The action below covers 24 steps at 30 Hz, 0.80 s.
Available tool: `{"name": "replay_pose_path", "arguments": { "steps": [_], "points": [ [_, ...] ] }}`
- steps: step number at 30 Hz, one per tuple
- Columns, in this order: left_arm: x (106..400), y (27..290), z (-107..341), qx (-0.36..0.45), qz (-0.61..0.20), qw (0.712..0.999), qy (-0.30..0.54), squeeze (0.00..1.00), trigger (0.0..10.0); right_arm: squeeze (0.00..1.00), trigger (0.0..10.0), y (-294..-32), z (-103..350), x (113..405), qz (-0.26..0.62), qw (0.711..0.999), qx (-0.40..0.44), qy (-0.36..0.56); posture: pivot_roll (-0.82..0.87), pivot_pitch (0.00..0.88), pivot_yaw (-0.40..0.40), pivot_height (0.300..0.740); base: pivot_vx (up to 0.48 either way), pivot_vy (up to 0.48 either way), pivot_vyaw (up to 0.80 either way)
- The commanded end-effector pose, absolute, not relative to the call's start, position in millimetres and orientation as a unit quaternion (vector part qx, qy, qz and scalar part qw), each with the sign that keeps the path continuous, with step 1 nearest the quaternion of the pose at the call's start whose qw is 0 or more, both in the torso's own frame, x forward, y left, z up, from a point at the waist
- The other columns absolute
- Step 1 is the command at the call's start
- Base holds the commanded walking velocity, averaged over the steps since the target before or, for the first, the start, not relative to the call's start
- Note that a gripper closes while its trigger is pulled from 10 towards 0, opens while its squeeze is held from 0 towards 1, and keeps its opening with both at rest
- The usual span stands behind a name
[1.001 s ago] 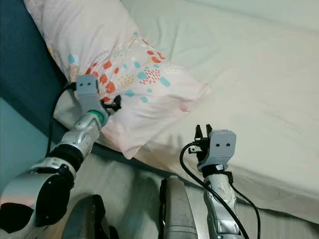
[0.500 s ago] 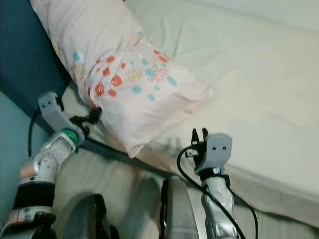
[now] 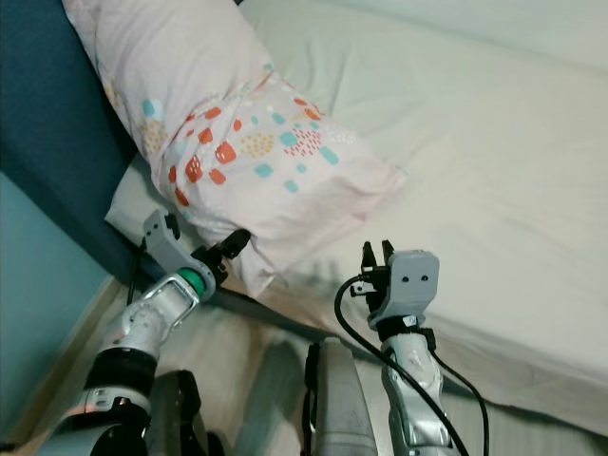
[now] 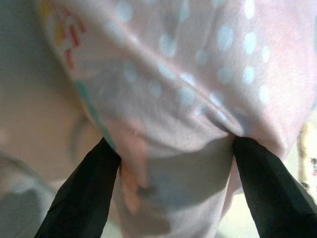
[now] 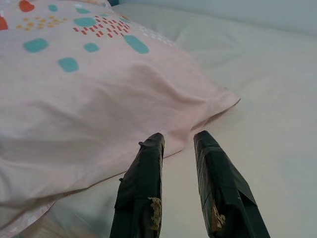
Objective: Clean up the room
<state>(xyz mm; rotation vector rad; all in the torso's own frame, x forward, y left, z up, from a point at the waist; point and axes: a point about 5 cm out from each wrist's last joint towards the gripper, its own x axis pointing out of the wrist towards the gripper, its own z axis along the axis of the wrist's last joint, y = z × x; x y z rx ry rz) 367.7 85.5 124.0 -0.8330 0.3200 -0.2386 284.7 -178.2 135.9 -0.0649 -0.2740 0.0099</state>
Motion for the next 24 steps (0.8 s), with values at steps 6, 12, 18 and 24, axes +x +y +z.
{"name": "replay_pose_path", "arguments": {
  "steps": [6, 12, 18, 24],
  "points": [
    [366, 54, 114, -0.317, -0.155, 0.919, 0.178, 0.00, 10.0, 0.00, 10.0, -180, 130, 284, 0.003, 0.992, -0.031, -0.124, -0.17, 0.232, 0.030, 0.595, 0.000, 0.000, 0.00],
    [365, 42, 108, -0.172, -0.142, 0.961, 0.166, 0.00, 1.5, 0.00, 10.0, -181, 131, 284, 0.002, 0.992, -0.032, -0.126, -0.17, 0.232, 0.037, 0.595, 0.000, 0.000, 0.00],
    [368, 40, 113, -0.199, -0.120, 0.961, 0.151, 0.00, 0.0, 0.00, 10.0, -180, 130, 284, -0.001, 0.992, -0.031, -0.125, -0.17, 0.236, 0.038, 0.595, 0.000, 0.000, 0.00],
    [374, 54, 116, -0.173, -0.066, 0.971, 0.153, 0.00, 0.0, 0.00, 10.0, -181, 129, 283, -0.002, 0.992, -0.031, -0.124, -0.17, 0.240, 0.044, 0.595, 0.000, 0.000, 0.00]
  ]
}}
